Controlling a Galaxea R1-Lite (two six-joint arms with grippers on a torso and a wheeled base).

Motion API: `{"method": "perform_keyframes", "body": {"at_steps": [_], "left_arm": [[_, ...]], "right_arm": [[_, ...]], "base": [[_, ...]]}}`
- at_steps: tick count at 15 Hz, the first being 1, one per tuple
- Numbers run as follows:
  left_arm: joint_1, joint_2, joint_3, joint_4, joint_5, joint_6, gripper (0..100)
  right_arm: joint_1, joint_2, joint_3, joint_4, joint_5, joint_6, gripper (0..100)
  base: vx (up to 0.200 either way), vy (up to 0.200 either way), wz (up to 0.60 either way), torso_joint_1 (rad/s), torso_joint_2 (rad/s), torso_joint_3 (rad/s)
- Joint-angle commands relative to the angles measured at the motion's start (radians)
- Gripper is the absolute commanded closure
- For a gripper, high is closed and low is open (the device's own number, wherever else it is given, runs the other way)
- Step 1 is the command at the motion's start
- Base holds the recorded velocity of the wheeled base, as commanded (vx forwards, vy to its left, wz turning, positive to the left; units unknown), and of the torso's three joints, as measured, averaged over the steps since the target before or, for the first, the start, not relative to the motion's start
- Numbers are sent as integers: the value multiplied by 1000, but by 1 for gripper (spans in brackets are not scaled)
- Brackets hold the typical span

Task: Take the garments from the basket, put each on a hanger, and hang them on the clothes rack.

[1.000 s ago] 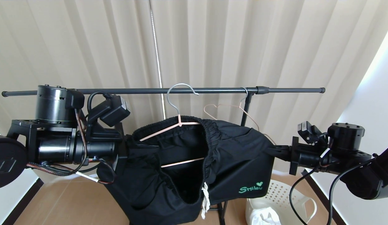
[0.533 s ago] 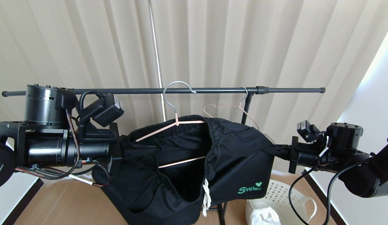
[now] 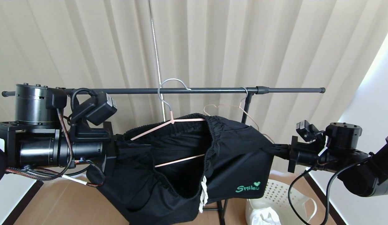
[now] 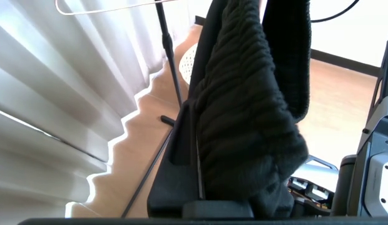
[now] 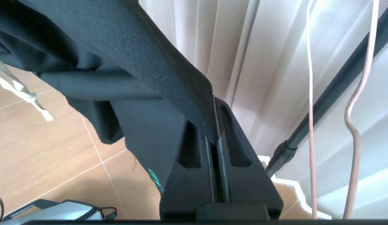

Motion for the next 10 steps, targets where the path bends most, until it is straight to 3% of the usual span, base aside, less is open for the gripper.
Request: {"method": "perform_keyframes", "body": {"at_steps": [1,10], "left_arm": [[3,-10,0,-1,0,-4,100],[33,-20,2,-1,0,-9,100]], "right_arm": [[0,3,-2,0,0,1,100],[-9,18,-17,0,-28,21,100]], "base": [[0,0,0,0,0,0],[0,0,0,0,0,0]]}}
